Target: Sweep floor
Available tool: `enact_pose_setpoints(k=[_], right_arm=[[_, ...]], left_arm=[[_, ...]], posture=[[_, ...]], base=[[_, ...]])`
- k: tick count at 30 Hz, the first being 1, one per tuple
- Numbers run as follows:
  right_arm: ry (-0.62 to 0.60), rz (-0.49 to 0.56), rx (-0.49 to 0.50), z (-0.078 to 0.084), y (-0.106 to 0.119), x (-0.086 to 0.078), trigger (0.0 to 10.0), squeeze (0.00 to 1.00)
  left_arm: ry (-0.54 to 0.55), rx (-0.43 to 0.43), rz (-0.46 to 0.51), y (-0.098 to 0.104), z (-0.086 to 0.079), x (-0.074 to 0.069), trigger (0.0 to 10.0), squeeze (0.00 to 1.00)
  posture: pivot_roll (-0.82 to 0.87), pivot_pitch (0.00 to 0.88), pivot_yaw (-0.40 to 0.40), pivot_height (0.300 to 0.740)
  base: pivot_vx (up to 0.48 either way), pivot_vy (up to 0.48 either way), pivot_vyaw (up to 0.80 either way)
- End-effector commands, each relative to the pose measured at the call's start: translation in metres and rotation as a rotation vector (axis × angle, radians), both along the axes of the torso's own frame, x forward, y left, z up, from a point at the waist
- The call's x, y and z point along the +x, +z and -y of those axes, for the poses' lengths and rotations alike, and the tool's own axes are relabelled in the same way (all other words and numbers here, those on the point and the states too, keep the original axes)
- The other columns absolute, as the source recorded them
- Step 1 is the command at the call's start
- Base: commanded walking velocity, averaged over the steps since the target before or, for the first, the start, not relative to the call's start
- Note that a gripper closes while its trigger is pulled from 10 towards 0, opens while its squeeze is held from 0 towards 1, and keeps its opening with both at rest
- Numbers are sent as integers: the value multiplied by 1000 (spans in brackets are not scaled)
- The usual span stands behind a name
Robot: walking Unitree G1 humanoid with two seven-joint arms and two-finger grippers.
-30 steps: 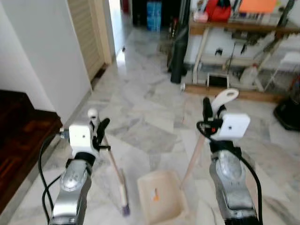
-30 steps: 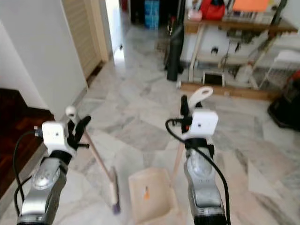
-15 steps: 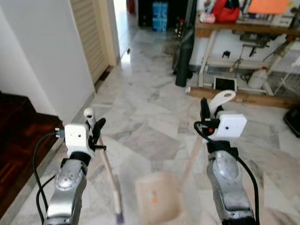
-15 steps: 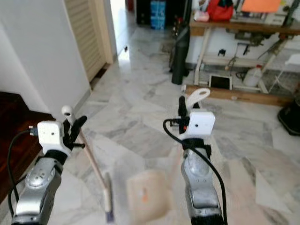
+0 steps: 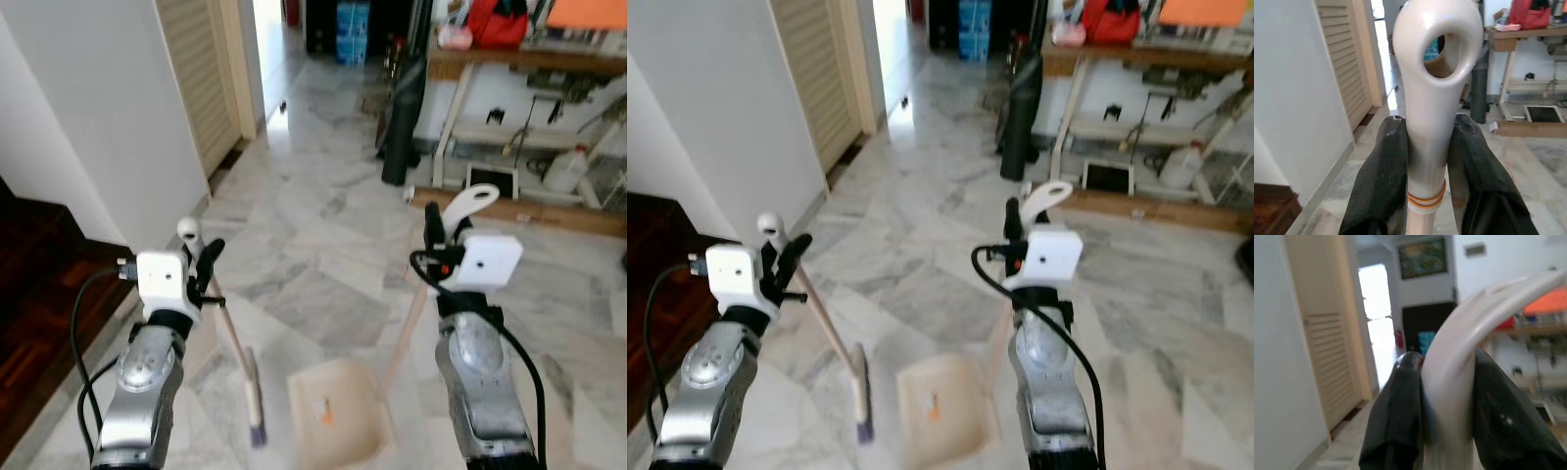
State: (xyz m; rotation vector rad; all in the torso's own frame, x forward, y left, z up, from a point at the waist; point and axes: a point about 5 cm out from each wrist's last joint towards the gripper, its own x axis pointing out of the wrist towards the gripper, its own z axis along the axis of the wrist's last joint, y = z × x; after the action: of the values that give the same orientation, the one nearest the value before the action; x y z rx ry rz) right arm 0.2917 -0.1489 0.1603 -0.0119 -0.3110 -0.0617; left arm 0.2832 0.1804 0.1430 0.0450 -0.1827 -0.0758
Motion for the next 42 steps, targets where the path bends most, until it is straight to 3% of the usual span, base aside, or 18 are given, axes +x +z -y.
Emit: enact_pose_setpoints(k=[1, 23, 42], right_arm=[[3, 29, -30, -2, 9, -1, 10000, 0], [15, 27, -11, -9, 11, 1, 10000, 0], [5, 34, -20, -5, 14, 3, 10000, 0]], left_arm=[[1, 16, 40, 10, -3, -2, 10000, 0], [37, 39, 43, 17, -14, -3, 10000, 0], [58, 45, 40, 15, -17, -3, 10000, 0]], posture=[[-106, 6, 63, 740], [-56, 12, 81, 740], [-45, 30, 64, 740]], base=[[0, 0, -788], [0, 0, -788], [0, 202, -788]])
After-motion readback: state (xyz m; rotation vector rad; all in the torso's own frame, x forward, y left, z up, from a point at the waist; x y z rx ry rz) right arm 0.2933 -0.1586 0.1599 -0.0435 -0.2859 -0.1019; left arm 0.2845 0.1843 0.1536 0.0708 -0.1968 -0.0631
